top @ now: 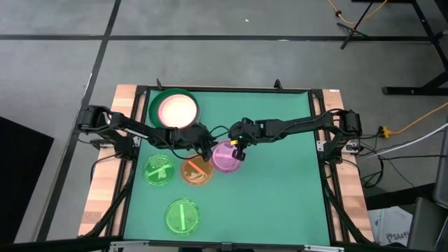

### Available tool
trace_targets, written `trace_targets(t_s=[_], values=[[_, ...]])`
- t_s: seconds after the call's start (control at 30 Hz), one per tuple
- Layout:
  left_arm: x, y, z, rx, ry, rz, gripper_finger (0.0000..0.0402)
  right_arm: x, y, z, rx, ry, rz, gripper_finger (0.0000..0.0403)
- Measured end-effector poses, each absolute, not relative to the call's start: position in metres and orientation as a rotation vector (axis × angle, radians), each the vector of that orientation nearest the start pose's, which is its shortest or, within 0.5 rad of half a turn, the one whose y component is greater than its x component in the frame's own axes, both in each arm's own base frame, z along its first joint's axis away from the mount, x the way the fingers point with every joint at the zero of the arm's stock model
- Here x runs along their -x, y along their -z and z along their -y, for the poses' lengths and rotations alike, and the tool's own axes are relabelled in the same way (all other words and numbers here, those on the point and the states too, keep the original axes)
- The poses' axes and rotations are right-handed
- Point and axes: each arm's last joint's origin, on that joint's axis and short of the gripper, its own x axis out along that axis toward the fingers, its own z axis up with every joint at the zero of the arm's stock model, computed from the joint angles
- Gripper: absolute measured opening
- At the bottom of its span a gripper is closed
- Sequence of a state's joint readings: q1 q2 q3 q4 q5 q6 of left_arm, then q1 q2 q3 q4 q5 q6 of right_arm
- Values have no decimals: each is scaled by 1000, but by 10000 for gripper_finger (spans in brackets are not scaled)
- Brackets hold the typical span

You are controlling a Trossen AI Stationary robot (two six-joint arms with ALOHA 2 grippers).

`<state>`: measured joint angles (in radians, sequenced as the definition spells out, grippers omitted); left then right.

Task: Stack plastic plates
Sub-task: Stack the pink plate on top of the light orange plate

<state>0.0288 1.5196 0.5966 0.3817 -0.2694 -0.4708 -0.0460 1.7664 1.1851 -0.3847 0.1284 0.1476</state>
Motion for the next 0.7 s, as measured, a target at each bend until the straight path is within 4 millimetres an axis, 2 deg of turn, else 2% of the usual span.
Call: trace_targets(t_s=[0.7], values=[[-284,-158,-12,385,-403,-468,101,-367,-201,21,-99,229,-906,0]])
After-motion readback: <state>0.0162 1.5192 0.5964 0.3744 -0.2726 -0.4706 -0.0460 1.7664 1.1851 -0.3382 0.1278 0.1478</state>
